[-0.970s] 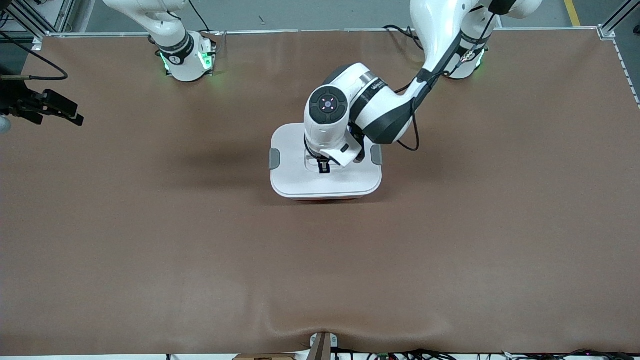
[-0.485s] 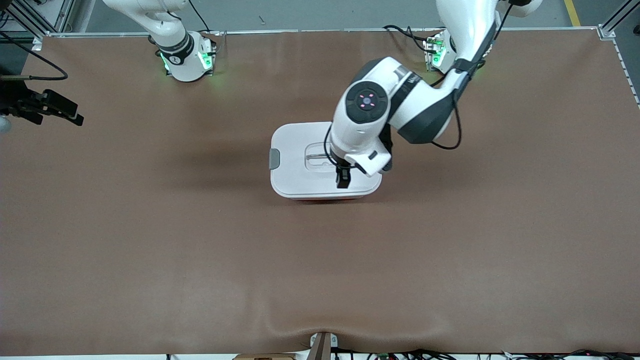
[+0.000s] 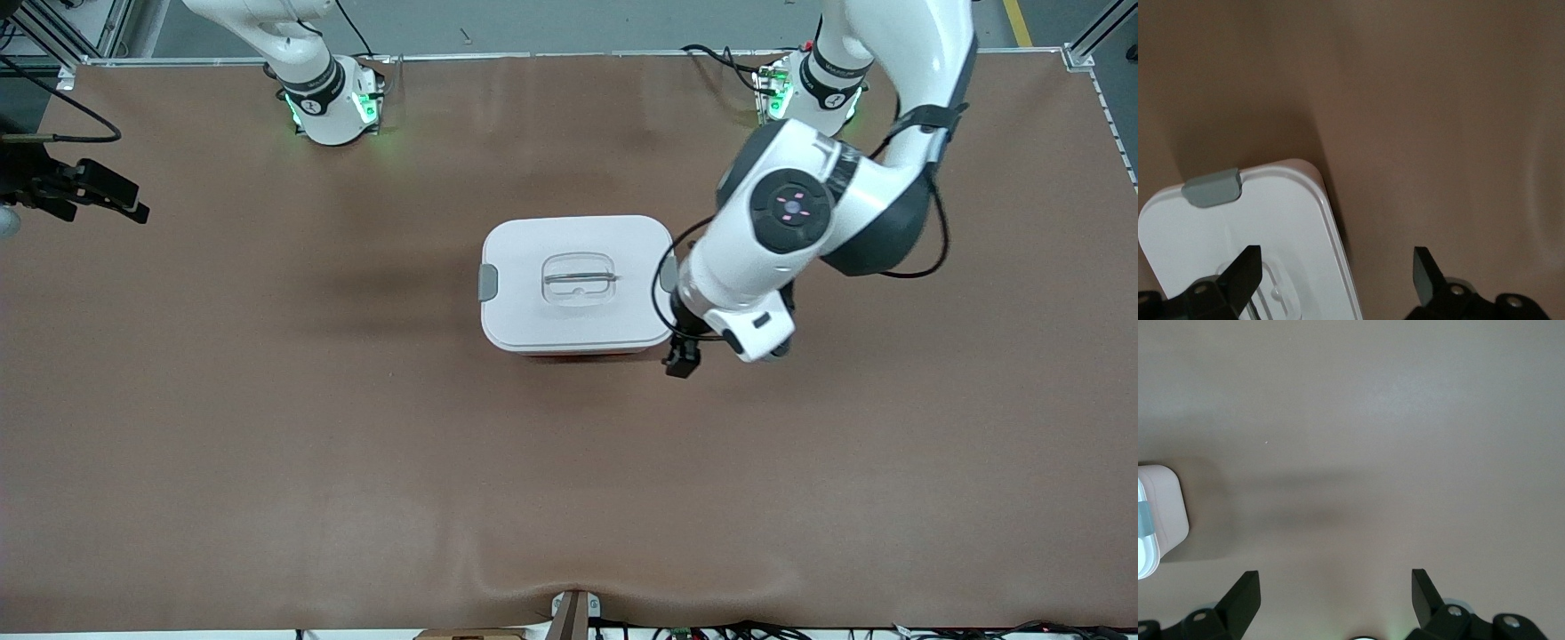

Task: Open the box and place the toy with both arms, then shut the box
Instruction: 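Release the lid handle and lift the left gripper away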

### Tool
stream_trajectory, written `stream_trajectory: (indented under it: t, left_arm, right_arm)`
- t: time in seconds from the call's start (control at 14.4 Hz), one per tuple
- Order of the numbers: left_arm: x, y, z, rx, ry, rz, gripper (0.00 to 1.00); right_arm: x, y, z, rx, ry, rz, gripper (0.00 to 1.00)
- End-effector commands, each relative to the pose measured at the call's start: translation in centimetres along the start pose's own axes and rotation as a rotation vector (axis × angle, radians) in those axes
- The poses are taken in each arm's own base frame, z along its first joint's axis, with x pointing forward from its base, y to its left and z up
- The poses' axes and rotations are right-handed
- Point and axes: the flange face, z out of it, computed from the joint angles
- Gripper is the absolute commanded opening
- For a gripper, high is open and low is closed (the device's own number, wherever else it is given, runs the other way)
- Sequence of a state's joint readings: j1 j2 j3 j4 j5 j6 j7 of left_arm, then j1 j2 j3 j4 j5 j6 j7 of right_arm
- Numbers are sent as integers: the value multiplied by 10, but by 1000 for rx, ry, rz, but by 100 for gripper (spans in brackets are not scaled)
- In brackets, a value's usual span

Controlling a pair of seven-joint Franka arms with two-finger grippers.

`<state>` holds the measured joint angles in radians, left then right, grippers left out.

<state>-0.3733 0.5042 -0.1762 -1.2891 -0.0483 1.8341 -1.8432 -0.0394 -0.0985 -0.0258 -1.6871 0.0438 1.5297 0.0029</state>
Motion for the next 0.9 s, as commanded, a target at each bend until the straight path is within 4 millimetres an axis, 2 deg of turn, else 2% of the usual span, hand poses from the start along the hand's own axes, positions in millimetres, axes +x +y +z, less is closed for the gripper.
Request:
stream_trajectory:
  t: [0.0, 0.07, 0.35, 0.49, 0.69, 0.83]
  left_arm:
    - [41, 3, -15, 2, 6, 65, 100]
    - [64, 5, -27, -8, 5, 106, 100]
    - [121, 5, -45, 7, 17, 319, 100]
    - [149, -1, -62, 25, 41, 425, 100]
    - [203, -8, -78, 81, 131, 655, 100]
    - [241, -16, -94, 94, 124, 708, 100]
  right_arm:
    - [0, -2, -5, -4, 2, -10, 100]
    - [0, -4, -5, -5, 3, -13, 100]
    - [0, -2, -4, -4, 1, -12, 100]
    - [0, -1, -4, -4, 1, -10, 100]
    - [0, -2, -4, -4, 1, -12, 100]
    - [0, -1, -4, -4, 1, -10, 100]
